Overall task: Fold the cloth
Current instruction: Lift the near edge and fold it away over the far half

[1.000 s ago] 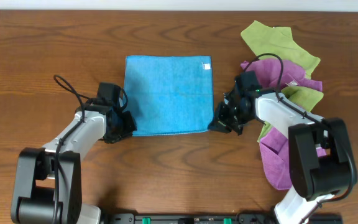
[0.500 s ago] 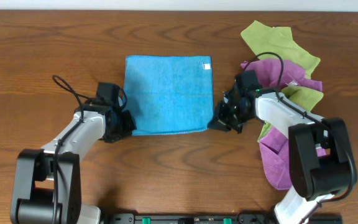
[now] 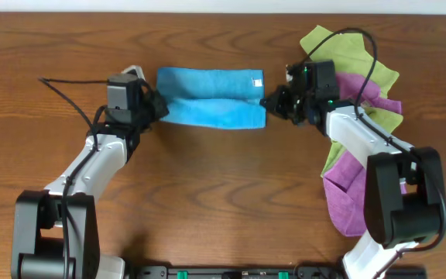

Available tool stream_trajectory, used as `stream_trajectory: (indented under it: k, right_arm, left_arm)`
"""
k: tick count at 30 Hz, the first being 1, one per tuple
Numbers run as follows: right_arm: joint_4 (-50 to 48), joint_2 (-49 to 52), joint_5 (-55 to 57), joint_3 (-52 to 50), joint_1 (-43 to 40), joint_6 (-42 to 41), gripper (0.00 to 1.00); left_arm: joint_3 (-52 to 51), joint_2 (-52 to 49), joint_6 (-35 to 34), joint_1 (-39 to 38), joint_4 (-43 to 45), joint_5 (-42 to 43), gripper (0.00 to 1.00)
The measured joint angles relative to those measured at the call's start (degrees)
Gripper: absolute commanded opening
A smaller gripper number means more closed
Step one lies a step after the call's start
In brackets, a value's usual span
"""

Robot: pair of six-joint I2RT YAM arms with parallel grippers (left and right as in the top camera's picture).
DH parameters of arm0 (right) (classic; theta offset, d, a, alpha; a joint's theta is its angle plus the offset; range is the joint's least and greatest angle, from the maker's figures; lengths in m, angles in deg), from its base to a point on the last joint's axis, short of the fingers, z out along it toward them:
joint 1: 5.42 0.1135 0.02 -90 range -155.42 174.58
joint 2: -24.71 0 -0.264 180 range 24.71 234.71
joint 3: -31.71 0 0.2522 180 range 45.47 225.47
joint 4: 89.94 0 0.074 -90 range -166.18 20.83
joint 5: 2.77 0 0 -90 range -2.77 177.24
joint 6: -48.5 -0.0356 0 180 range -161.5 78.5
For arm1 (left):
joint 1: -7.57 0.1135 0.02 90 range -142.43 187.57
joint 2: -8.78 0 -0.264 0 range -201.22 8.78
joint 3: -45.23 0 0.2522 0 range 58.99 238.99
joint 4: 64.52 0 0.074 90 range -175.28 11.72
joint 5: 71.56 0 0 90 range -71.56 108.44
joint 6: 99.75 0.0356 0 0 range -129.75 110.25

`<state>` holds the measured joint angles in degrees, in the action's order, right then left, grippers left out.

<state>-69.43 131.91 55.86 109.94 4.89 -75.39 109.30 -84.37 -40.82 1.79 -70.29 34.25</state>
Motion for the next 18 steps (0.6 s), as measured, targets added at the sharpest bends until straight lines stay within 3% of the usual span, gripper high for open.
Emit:
stream_trajectory:
  k: [8,18]
  right_arm:
    - [-4.0,7.3,1.5,6.0,-0.3,0.0,0.02]
    - [-4.0,19.1,1.5,23.2,-1.0,0.0,0.02]
  left_arm:
    - [1.1,-6.6,-3.9,0.7,8.9,-0.3,0.06]
    - [20.3,-21.0,-5.1,2.3,6.3,0.7,0.06]
